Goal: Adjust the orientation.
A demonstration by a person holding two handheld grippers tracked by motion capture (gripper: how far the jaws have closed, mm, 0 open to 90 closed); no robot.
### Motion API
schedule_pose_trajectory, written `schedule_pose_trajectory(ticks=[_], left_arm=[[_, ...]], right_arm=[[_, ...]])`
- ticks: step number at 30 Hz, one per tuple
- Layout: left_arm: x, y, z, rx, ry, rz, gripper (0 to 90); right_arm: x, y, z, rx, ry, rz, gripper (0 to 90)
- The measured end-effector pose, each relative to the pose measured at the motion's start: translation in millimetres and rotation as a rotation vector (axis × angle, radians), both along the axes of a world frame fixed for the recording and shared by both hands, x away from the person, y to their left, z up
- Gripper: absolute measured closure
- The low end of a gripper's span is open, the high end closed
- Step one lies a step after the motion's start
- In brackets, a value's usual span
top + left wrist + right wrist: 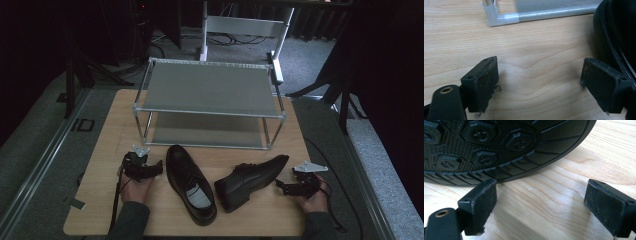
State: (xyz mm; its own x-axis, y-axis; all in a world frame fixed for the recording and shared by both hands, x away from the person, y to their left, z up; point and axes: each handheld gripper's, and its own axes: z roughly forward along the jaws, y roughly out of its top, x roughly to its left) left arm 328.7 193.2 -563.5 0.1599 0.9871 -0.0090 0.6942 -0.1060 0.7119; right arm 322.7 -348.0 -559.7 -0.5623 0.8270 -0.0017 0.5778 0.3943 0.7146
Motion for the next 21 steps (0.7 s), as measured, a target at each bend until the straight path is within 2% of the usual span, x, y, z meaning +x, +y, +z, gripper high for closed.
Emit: schedule_pose_trajectory(ticks=[2,4,9,10,15,21], left_arm=[[-0.9,2.0,1.2,0.003,0.001,0.01,20.2],[-1.3,4.7,3.2,-0.015,0.002,0.032,30.5],[-2.6,7.4,6.1,-0.054,0.016,0.028,39.1],[-4.6,6.3,8.8,-0.068,0.014,0.017,39.1],[-14.6,-1.4,27.2,-0.081,-0.023,-0.038,39.5],[-27.6,-15.9,46.8,-0.096,-0.048,-0.101,38.8]], right_arm=[[0.0,0.0,0.0,0.0,0.0,0.0,10.8],[0.1,0.0,0.0,0.0,0.0,0.0,10.8],[0.0,0.0,0.0,0.0,0.0,0.0,10.8],[0.1,0.0,0.0,0.0,0.0,0.0,10.8],[0.0,0.0,0.0,0.0,0.0,0.0,10.8],[0.0,0.0,0.0,0.0,0.0,0.0,10.8]])
